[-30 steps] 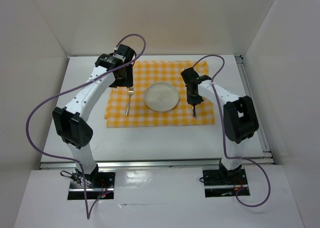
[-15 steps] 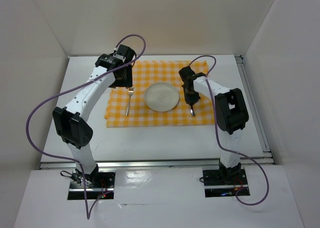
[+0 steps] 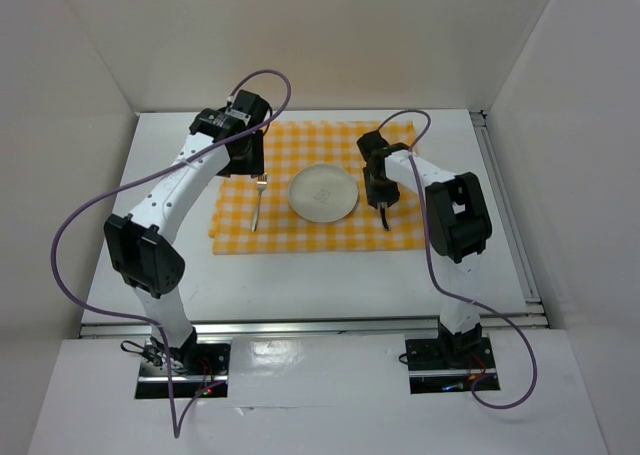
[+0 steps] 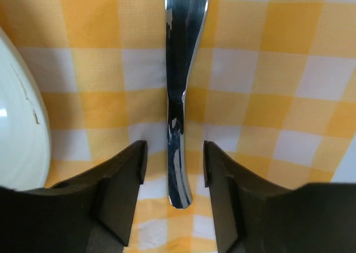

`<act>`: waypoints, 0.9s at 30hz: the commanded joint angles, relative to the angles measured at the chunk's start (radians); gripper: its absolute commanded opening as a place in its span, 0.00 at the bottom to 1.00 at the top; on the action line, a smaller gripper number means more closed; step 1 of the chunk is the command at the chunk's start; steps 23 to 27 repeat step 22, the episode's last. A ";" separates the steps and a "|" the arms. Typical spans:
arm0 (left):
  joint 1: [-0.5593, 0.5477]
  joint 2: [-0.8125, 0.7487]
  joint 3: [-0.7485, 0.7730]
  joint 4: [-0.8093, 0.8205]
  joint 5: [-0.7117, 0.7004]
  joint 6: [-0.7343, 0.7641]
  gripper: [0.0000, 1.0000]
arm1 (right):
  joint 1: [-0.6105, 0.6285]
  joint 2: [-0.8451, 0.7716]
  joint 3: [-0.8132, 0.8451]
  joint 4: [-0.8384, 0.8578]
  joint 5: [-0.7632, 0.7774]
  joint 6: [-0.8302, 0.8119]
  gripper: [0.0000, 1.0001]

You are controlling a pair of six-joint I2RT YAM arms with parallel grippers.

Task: Set the dinner table for one person

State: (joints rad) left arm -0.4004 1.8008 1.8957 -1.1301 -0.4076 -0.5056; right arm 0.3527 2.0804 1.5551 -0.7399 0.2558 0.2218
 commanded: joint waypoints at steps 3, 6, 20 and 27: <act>-0.003 -0.061 0.000 -0.007 -0.017 -0.028 0.68 | -0.006 -0.120 0.080 -0.032 0.022 0.031 0.76; -0.003 -0.070 0.000 -0.007 -0.017 -0.037 0.67 | -0.006 -0.236 0.094 -0.059 0.022 0.057 1.00; -0.003 -0.368 -0.221 0.291 0.148 -0.062 0.67 | -0.067 -0.776 -0.205 -0.101 0.106 0.301 1.00; -0.003 -0.394 -0.254 0.315 0.177 -0.062 0.67 | -0.067 -0.804 -0.217 -0.101 0.115 0.301 1.00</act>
